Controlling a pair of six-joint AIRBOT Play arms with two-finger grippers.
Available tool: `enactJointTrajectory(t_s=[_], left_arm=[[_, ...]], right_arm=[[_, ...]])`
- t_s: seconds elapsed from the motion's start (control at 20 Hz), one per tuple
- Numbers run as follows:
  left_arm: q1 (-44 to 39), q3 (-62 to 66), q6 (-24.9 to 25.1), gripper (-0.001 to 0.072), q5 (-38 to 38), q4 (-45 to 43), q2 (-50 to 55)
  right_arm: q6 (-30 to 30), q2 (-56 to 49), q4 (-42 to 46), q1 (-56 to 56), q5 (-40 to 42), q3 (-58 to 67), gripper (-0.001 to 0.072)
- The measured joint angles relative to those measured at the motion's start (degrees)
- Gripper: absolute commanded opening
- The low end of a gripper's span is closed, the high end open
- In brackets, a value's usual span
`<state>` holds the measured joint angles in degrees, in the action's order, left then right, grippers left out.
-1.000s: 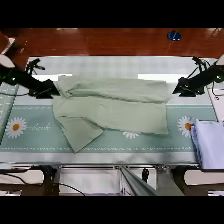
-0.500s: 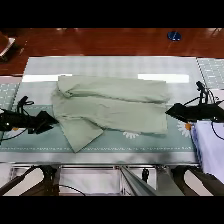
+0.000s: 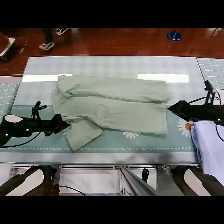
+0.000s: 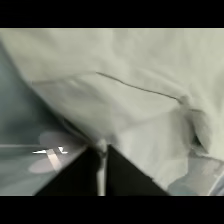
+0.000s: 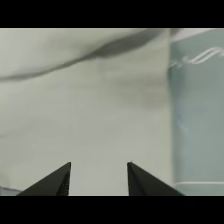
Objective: Fold the shirts.
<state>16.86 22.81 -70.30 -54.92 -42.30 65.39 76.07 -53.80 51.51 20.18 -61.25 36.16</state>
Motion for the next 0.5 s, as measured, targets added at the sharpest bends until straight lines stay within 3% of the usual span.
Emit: enactJointTrajectory(t_s=[0.2, 0.5], left_arm=[[-1.4, -0.3, -0.2, 0.0025, 1.9, 1.0, 0.2], [-1.8, -0.4, 0.0, 0.0025, 2.5, 1.3, 0.2]], right_arm=[[4.0, 0.0, 11.0, 5.7, -6.4, -1.1, 0.0408], [5.0, -0.3, 9.7, 7.8, -11.7, -7.7, 0.0408]])
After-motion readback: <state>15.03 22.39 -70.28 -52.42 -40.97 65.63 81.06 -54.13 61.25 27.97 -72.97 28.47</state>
